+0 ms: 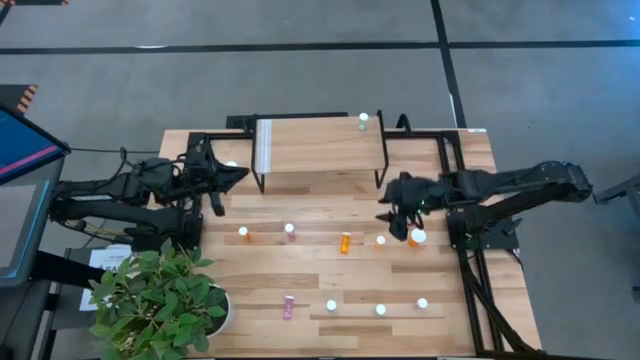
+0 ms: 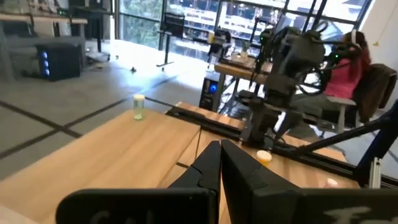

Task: Pick and place medicine bottles onto shelf by color
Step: Align the right small green pill bottle with the other small green pill bottle on the shelf

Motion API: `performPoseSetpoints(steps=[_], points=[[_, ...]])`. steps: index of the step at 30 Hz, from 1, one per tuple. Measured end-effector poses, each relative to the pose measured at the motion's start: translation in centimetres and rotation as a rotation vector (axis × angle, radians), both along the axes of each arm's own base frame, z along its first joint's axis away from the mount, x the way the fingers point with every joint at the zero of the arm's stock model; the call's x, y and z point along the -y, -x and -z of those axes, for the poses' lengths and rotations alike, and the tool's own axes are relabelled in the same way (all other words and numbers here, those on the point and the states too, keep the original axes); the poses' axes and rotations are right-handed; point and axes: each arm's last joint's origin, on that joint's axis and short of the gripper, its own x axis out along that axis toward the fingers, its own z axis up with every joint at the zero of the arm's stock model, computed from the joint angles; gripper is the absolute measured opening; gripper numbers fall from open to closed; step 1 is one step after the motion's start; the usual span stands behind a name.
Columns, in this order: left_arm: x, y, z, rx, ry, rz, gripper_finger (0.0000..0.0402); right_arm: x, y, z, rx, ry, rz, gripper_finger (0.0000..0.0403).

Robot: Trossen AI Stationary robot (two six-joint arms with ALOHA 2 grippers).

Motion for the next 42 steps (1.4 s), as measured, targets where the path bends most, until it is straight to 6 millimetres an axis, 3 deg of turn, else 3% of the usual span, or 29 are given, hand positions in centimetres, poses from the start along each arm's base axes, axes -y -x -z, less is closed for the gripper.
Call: performPoseSetpoints(steps=[9, 14, 21, 25, 31, 37, 42], points=[[-0.1, -4.6, 2.7, -0.173, 0.002, -0.023, 0.0, -2.8, -0.8, 2.9, -0.171, 0.01, 0.036, 0.0249], [0.2, -5.5, 1.7, -0.118, -0.033, 0.06, 0.0, -3.6, -1.6, 4.5, -0.252, 0.011, 0.047, 0.0249], [0.3, -4.3, 0.5, -0.039, -0.12, 0.11, 0.0, -4.3, -2.5, 6.5, -0.348, 0.036, 0.042, 0.0249], [0.3, -3.3, 1.8, 0.053, -0.151, 0.107, 0.0, -4.6, -2.6, 6.9, -0.364, 0.038, 0.049, 0.0249], [0.0, -0.8, 2.5, 0.263, -0.192, 0.051, 0.0, -4.9, -2.3, 6.1, -0.304, 0.064, 0.054, 0.0249], [-0.1, 0.2, 3.1, 0.262, -0.131, 0.011, 0.0, -5.3, -1.8, 5.6, -0.281, 0.07, 0.047, 0.0249], [-0.1, -0.2, 3.5, 0.222, -0.108, 0.015, 0.0, -5.8, -1.4, 4.3, -0.174, 0.081, 0.041, 0.0249]])
